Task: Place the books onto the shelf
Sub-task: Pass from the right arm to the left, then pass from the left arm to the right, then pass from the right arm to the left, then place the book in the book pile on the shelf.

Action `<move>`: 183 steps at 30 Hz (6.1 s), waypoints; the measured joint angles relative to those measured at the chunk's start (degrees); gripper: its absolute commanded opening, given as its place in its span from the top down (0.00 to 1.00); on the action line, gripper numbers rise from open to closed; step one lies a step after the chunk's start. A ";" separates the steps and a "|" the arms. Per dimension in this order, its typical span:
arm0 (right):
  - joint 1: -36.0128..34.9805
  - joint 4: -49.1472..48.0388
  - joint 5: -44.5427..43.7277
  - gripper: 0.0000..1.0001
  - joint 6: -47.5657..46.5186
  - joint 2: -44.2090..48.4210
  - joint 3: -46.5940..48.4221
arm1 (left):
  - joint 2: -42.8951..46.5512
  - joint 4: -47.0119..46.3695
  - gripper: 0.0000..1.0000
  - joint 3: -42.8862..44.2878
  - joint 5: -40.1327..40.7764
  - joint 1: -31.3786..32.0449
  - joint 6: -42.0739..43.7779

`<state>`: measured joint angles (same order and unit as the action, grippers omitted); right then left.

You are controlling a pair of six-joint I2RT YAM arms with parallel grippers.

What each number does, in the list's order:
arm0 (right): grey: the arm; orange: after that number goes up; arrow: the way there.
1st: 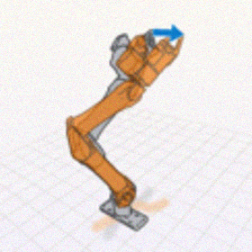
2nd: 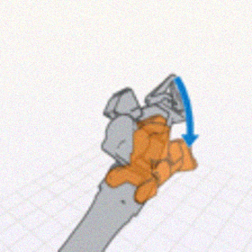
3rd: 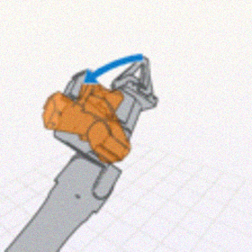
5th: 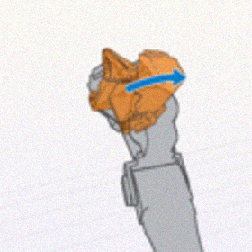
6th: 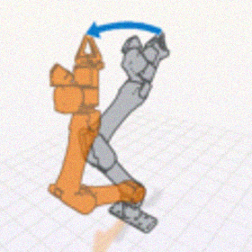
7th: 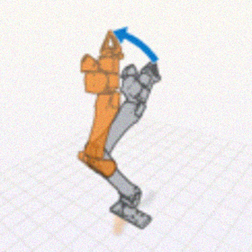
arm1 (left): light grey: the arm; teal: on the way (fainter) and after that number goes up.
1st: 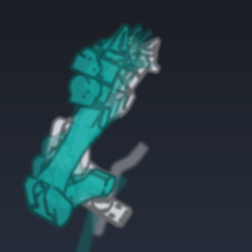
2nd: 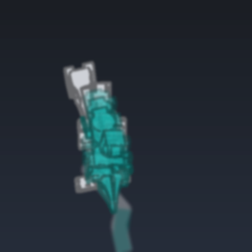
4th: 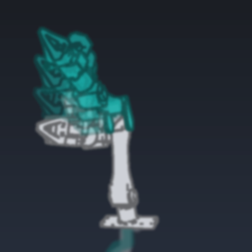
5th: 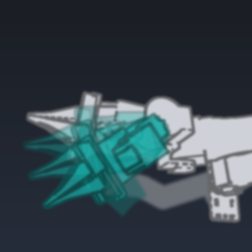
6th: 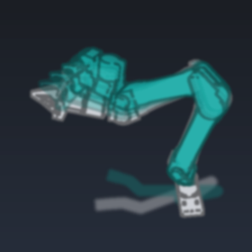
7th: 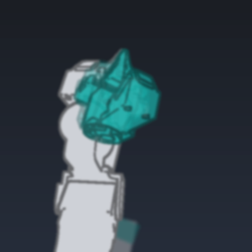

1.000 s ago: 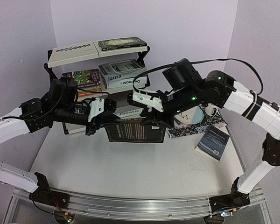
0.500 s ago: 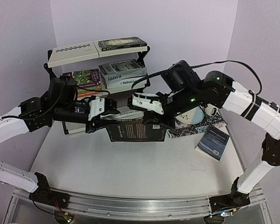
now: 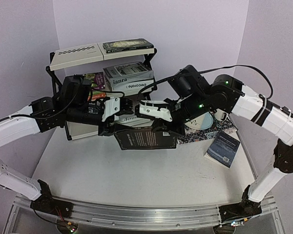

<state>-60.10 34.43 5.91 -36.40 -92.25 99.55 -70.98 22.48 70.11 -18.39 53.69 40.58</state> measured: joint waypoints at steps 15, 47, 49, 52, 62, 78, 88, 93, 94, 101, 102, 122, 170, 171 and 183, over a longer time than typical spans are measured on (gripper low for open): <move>0.00 -5.72 -0.74 1.00 -1.12 0.43 -2.84 | 0.52 0.04 0.44 -0.61 -3.97 -0.02 -5.69; 0.00 -10.56 0.64 0.58 -1.03 4.22 -6.41 | -2.22 0.94 1.00 -4.02 -0.42 0.00 -4.36; -0.02 -12.00 0.70 0.54 -0.95 5.78 -7.30 | -2.23 1.99 1.00 -4.43 0.32 0.00 -4.06; -0.07 -13.18 0.68 0.44 -1.16 8.37 -9.76 | -2.19 2.21 1.00 -4.96 0.86 -0.02 -3.48; -0.07 -13.51 -0.97 0.29 -0.69 10.97 -16.38 | 1.16 2.21 1.00 -5.01 0.83 -0.02 -2.74; 3.66 -15.21 4.89 0.53 2.96 18.45 -19.85 | 6.05 2.21 1.00 -5.01 -3.87 -0.02 -2.53; 3.82 -16.92 9.50 0.79 4.82 19.08 -20.37 | 8.37 1.40 1.00 -4.98 -6.40 -0.02 -3.05; 3.82 -17.41 10.83 1.00 5.52 19.13 -20.39 | 8.49 0.13 0.98 -4.98 -6.46 -0.12 -3.62; 3.82 -17.45 11.04 1.00 5.77 19.17 -20.39 | 8.55 -0.02 0.95 -4.98 -6.41 -0.18 -3.69; 3.82 -17.40 10.98 1.00 6.56 19.16 -20.39 | 8.56 -1.71 0.58 -4.98 -6.64 -0.22 -5.25; 3.82 -17.22 10.83 1.00 6.65 19.13 -20.39 | 8.39 -2.72 0.53 -4.96 -6.77 -0.21 -5.55; 3.82 -16.39 6.68 1.00 7.66 15.95 -20.33 | -2.37 0.23 0.53 0.07 -2.09 1.71 -8.01; 3.93 -33.19 -13.21 0.02 14.55 32.85 -41.35 | -20.29 -3.33 1.00 31.53 51.46 11.39 38.65; 3.93 -33.22 -13.38 0.02 14.73 32.85 -41.35 | -20.29 -5.55 1.00 31.66 51.47 11.29 40.23; 3.93 -33.35 -14.39 0.02 15.66 32.91 -42.23 | -27.81 -19.84 1.00 43.27 45.53 2.22 52.63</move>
<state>-56.16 1.08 -8.47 -20.74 -59.34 57.32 -98.78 2.64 113.37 27.13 55.91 93.21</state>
